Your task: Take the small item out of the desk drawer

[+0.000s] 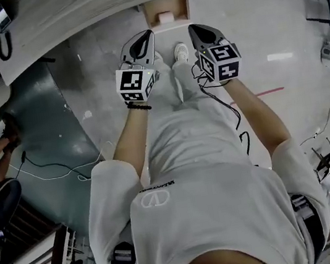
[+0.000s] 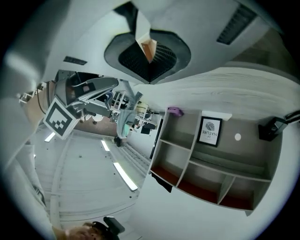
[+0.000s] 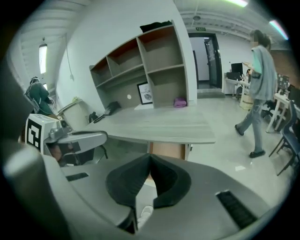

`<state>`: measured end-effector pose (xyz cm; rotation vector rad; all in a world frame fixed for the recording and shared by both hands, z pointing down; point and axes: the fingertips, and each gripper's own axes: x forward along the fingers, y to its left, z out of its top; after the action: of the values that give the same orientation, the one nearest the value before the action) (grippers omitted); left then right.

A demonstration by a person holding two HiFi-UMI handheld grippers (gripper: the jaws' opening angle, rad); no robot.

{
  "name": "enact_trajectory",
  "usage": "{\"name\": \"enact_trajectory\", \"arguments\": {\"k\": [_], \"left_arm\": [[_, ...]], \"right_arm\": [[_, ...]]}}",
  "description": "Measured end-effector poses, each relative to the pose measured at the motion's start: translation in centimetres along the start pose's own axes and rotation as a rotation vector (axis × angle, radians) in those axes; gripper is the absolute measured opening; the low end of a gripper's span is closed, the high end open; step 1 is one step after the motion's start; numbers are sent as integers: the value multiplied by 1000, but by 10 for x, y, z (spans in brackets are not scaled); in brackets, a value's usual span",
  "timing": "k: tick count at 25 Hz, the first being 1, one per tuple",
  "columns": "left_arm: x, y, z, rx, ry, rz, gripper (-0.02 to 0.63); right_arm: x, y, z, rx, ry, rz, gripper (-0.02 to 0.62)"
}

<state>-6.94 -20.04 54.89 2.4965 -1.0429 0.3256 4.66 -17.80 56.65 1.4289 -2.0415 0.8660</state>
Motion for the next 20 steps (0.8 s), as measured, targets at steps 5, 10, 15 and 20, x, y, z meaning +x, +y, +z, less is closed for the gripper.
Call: {"name": "enact_trajectory", "arguments": {"k": [5, 10, 15, 20], "left_arm": [[19, -1, -32, 22, 56, -17, -2], [58, 22, -58, -27, 49, 11, -2], [83, 34, -88, -86, 47, 37, -2], [105, 47, -116, -118, 45, 46, -2]], "right_arm": [[51, -6, -33, 71, 76, 47, 71], [115, -26, -59, 105, 127, 76, 82], [164, -48, -100, 167, 209, 87, 259], [199, -60, -130, 188, 266, 92, 346]]}}
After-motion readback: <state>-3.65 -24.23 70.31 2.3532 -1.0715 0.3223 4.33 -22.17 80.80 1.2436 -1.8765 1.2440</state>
